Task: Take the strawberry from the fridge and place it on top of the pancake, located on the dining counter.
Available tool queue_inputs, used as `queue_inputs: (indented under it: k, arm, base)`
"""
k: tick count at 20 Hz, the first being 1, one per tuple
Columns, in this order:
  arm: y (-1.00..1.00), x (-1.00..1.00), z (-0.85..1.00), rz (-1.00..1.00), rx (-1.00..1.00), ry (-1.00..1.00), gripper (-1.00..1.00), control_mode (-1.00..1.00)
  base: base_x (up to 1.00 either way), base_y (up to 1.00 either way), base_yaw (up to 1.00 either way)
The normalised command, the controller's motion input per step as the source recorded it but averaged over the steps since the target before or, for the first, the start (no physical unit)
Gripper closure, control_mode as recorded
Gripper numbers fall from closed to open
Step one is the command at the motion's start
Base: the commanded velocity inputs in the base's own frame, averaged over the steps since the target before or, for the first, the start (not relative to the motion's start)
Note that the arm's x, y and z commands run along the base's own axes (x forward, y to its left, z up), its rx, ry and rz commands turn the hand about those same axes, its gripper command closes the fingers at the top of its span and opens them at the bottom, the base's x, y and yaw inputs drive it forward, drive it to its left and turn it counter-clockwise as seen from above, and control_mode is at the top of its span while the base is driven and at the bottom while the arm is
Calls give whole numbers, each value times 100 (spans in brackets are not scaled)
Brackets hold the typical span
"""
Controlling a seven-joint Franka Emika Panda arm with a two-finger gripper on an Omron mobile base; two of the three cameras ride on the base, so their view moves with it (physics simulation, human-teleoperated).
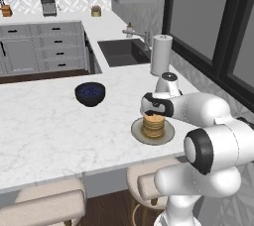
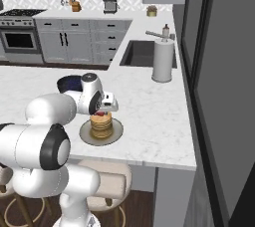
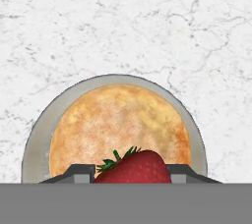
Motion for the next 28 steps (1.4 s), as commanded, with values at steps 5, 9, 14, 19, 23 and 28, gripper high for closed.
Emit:
queue_inputs:
  k: [5,9,14,19,23,28]
  arm:
    - [0,9,-7,0,0,0,100,-100]
    - [0,0,-7,0,0,0,100,-100]
    - [0,0,0,0,0,0,100,-100]
    - [4,0,0,0,0,0,100,-100]
    - [7,0,0,0,0,0,100,-100]
    - [2,3,0,0,0,0,100,-100]
  base:
    - [0,0,0]
    - [0,0,0]
    - [0,0,0]
    - [0,0,0]
    - [0,0,0]
    - [0,0,0]
